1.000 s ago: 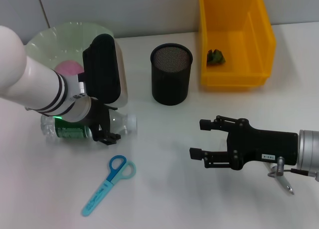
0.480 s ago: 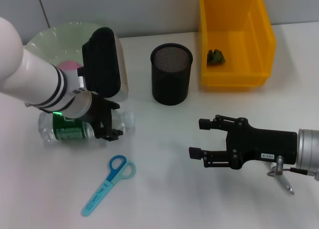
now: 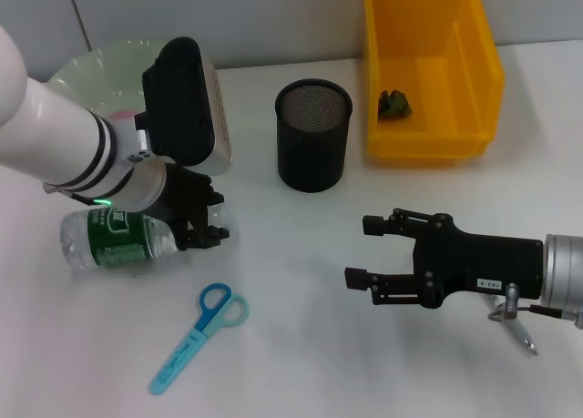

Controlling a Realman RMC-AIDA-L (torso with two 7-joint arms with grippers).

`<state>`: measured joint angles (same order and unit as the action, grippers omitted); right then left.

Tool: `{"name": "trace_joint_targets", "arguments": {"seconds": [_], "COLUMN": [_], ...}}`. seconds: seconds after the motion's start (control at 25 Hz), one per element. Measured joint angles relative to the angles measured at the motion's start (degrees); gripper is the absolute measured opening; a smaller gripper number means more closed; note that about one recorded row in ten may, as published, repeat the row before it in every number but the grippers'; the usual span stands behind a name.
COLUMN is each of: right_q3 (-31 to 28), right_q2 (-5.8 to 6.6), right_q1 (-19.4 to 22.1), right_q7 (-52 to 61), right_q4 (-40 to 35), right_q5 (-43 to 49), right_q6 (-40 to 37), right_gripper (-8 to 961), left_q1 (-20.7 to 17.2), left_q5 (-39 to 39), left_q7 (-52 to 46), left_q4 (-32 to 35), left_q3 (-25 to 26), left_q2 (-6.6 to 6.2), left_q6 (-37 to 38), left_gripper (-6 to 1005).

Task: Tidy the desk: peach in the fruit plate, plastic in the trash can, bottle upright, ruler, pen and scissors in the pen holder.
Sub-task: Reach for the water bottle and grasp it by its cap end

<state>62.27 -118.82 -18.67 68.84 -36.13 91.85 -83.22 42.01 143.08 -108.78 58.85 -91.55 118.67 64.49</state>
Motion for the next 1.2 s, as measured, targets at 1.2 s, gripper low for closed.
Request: {"name": "trace_joint_targets", "arguments": {"seconds": [1.2], "right_q3": [0.2], "right_q2": [0.0], "right_q1": [-0.2], "right_q7": [0.0], "right_q4": [0.0], "right_q5": [0.0], "right_q6": [-0.1], "right_gripper": [843], "left_q1": [0.1], "left_q5": [0.4], "left_q7": [0.0], "left_q4": [0.1], "left_q3": [-0.9], "left_q2": [0.25], "left_q6": [0.1], "left_gripper": [446]}}
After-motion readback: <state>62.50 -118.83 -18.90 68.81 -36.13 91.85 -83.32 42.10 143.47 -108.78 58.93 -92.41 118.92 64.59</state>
